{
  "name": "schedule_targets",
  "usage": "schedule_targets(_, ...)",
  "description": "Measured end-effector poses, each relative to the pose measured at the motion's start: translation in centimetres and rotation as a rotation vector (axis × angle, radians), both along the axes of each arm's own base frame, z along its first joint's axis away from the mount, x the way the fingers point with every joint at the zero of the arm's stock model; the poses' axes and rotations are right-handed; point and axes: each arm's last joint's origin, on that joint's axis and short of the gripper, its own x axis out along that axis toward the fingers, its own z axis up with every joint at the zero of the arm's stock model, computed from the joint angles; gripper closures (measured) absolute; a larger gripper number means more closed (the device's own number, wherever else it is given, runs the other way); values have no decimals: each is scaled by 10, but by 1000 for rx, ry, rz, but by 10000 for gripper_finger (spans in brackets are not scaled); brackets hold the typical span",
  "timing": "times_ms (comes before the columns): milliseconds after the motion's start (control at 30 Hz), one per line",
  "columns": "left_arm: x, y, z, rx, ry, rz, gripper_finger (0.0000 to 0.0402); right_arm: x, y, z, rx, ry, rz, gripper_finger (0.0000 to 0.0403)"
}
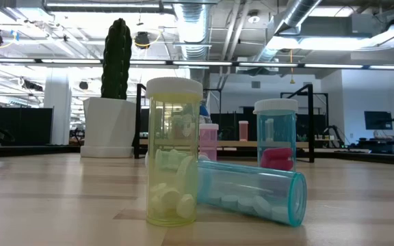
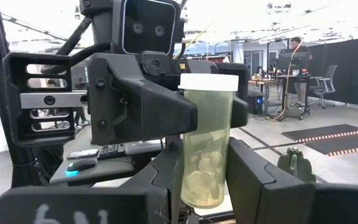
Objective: Pick and place medicine bottles onto shelf by color
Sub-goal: Put the yellow pill bottle on the shelf
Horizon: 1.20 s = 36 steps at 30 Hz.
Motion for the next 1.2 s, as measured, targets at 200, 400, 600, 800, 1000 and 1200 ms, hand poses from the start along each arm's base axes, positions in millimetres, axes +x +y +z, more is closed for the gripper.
schedule_targets(200,0,0,0,10,4,-12,352,0,0,0,-1,1,2,289)
schedule_targets(400,0,-1,-1,25,18,-22,355,0,0,-3,-4,38,3,288)
schedule_targets(600,1,-1,-6,38,68,-23,345,-22,4,-5,25,201,34,251)
schedule_targets(800,1,-1,-19,30,183,-50,345,-67,1,6,191,306,57,192)
schedule_targets(1000,19,-1,-42,-10,319,-179,345,-82,-7,14,514,238,56,169)
schedule_targets(1200,54,2,-76,-21,435,-217,344,-79,-15,3,764,316,88,169)
